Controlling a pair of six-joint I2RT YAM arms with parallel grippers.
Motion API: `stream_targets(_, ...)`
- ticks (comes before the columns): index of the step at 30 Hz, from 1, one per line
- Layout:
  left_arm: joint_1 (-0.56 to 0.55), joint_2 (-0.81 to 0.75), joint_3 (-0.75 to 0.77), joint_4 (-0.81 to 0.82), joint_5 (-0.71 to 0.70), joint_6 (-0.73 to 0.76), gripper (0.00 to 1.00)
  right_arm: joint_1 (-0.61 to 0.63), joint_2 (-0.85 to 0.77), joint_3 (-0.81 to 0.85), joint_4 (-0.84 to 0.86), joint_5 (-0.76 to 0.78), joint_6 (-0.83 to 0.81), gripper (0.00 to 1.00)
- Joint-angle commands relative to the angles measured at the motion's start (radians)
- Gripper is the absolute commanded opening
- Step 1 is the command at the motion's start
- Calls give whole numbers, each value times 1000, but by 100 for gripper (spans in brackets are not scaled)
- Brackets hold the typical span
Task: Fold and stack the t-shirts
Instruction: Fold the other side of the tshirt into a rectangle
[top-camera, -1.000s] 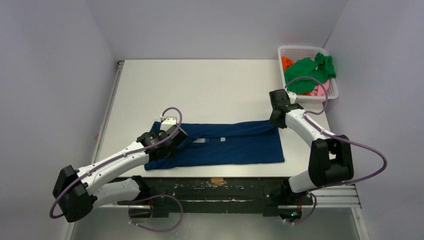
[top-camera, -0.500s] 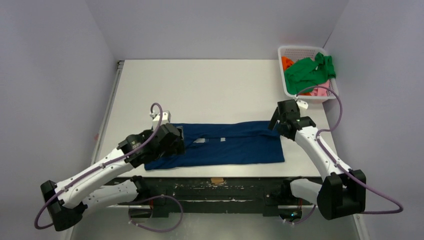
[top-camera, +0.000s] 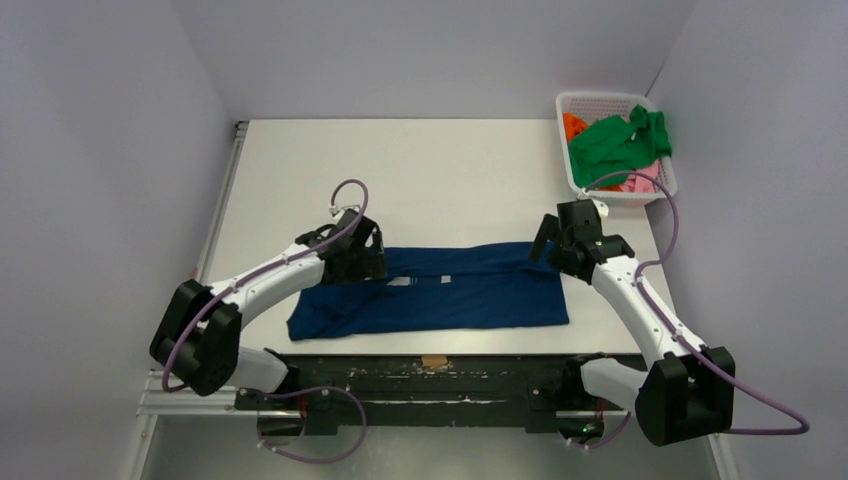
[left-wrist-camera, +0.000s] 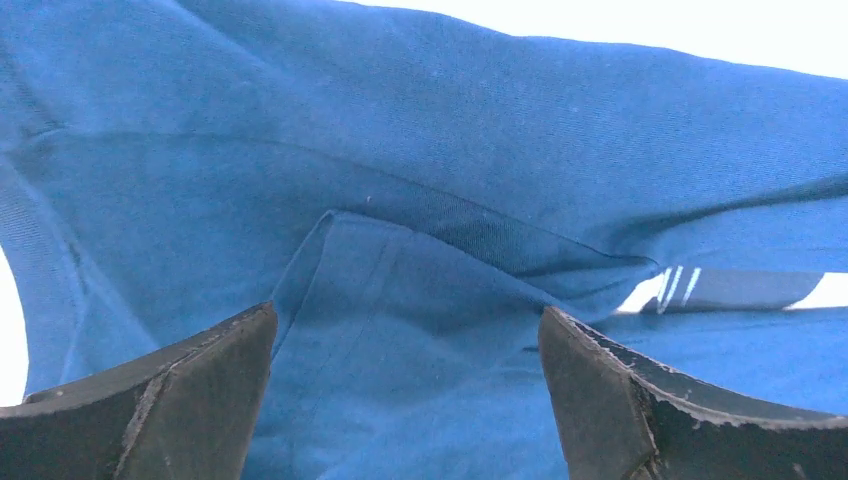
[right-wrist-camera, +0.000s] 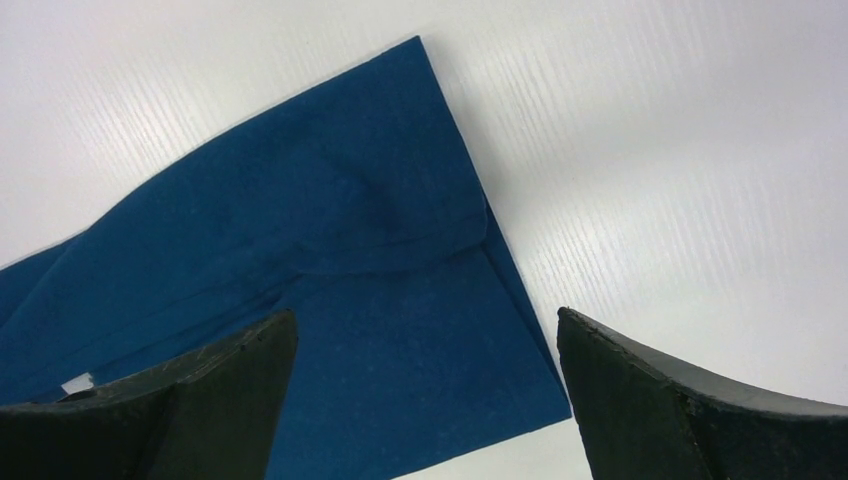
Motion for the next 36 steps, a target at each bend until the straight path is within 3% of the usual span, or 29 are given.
stream_targets(1,6,93,50,63,44,16,100,-3,-31,-8,7,15,-30,98)
stream_targets(6,6,133,44,67,119,10,100,-2,-30,-1,9,9,-39,98)
stream_targets(14,-43,-91,-83,32,192,18,100,-2,-31,-6,14,10,-42,98)
stream_targets(28,-288,-185,-149,29,416,41,100,-2,-38,-9,16,4,-43,98)
stream_targets(36,-318,-499,-89,-63,295,76,100,-2,-58,-13,23,7,-45,98)
